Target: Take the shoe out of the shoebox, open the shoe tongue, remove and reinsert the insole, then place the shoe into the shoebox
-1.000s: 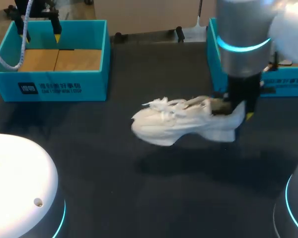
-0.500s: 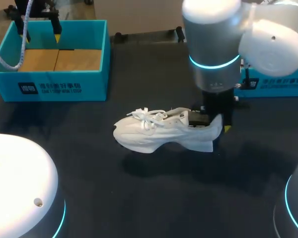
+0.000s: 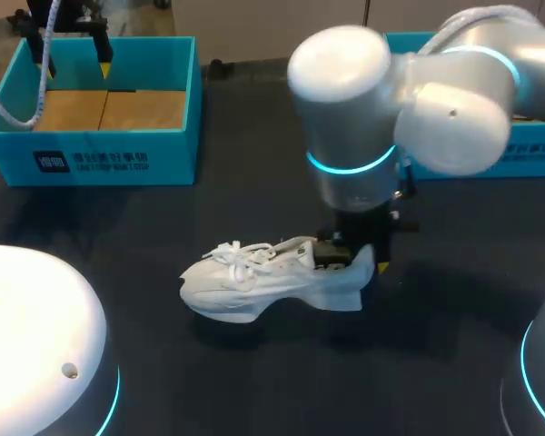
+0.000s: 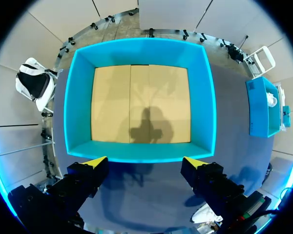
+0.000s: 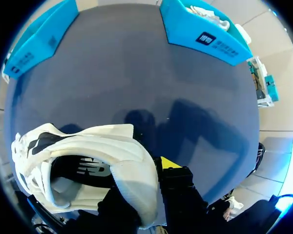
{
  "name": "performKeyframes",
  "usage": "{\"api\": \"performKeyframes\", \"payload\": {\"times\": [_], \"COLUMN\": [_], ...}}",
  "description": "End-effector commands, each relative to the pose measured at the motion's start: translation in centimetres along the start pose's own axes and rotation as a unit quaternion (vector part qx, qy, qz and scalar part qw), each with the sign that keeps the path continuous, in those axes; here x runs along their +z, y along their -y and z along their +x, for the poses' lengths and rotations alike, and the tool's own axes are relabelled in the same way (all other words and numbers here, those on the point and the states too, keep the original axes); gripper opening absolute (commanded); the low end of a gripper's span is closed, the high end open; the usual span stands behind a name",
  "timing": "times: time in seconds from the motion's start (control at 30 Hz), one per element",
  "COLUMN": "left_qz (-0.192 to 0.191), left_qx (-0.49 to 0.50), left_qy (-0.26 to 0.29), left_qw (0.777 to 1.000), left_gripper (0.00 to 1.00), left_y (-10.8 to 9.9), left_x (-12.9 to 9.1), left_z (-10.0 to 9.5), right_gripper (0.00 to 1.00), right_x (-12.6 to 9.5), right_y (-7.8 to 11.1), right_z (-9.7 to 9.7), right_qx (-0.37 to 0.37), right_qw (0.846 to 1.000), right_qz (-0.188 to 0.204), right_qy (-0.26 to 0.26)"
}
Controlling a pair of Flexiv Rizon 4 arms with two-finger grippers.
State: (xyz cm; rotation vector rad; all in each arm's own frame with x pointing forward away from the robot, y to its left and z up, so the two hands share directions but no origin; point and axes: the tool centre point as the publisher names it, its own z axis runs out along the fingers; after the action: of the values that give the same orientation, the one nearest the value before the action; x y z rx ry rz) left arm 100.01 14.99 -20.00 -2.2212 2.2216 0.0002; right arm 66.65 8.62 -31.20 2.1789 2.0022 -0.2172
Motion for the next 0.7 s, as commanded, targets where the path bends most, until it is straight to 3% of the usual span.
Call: {"api": "performKeyframes", "payload": {"times": [0.03,0.2,0.7], "left_qz": [0.000,0.000,0.000], "left_qx": [0.000,0.000,0.000], "left_qy": [0.000,0.000,0.000], "left_qw": [1.000,1.000,1.000], "left_gripper": [1.00,1.00,1.00], "left_y": [0.0,0.0,0.0], "left_x": [0.0,0.0,0.0], "left_z": [0.0,0.0,0.0], "right_gripper": [0.00,0.00,0.00], "right_x": [0.9,1.8,3.8], "right_y": [0.1,0.7,1.1], "right_z": [3.1,4.0,3.4], "right_qx": [0.006,0.003,0.026], "right_qw": [1.000,1.000,0.999], "right_qz": [0.004,-0.001,0.000], "right_qy": [0.020,0.023,0.026]}}
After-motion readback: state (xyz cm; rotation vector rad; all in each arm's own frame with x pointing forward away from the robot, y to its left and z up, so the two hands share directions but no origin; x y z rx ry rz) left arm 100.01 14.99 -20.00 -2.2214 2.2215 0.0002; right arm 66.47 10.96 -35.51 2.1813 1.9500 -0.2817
